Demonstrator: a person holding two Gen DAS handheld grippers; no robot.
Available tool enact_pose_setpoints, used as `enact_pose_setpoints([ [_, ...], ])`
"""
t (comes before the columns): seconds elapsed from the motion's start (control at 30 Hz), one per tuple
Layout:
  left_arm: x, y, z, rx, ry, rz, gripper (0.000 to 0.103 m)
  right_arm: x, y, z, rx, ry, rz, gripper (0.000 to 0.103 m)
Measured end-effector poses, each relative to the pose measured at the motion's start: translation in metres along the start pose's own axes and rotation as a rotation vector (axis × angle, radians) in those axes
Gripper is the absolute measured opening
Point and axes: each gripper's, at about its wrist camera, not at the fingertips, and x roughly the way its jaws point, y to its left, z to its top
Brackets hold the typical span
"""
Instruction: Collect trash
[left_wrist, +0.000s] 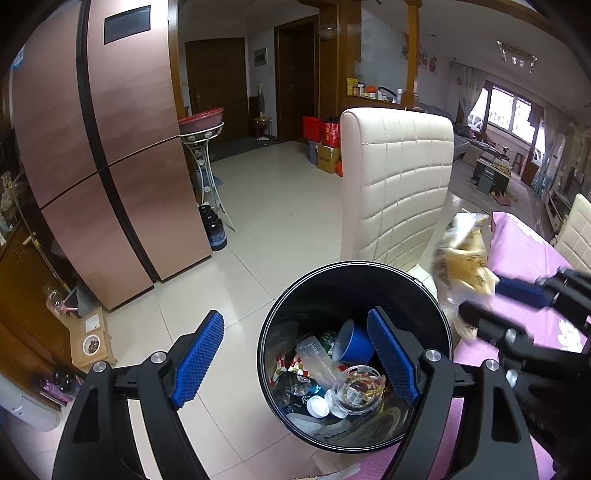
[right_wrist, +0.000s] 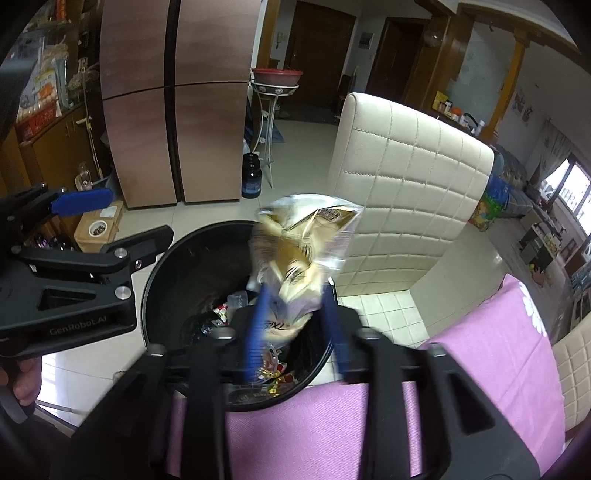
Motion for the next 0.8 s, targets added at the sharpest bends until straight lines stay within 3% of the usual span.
enact_pose_setpoints([
  [0.03, 0.0, 0.0, 0.0, -0.002, 0.003, 0.0, 0.078, -0.003, -0.001, 0.0, 0.011, -0.019, -0.008, 0.087],
  [0.1, 0.0, 0.001, 0.0, -0.006, 0.004, 0.004, 0.078, -0.01, -0.004, -0.002, 0.02, -0.062, -0.014, 0.084],
  [0.37, -0.002, -0.007, 0.0, 0.009, 0.006, -0.005, 0.078, -0.012, -0.007, -0.009, 0.021, -0.039, -0.045, 0.079],
  [0.67, -0.006, -0.016, -0.002, 0.034, 0.004, -0.032, 0.078, -0.02, -0.013, -0.019, 0.047, -0.028, -0.074, 0.081],
  [0.8, -0.01, -0.023, -0.002, 0.044, 0.002, -0.045, 0.078, -0.025, -0.02, -0.021, 0.07, -0.029, -0.093, 0.087],
])
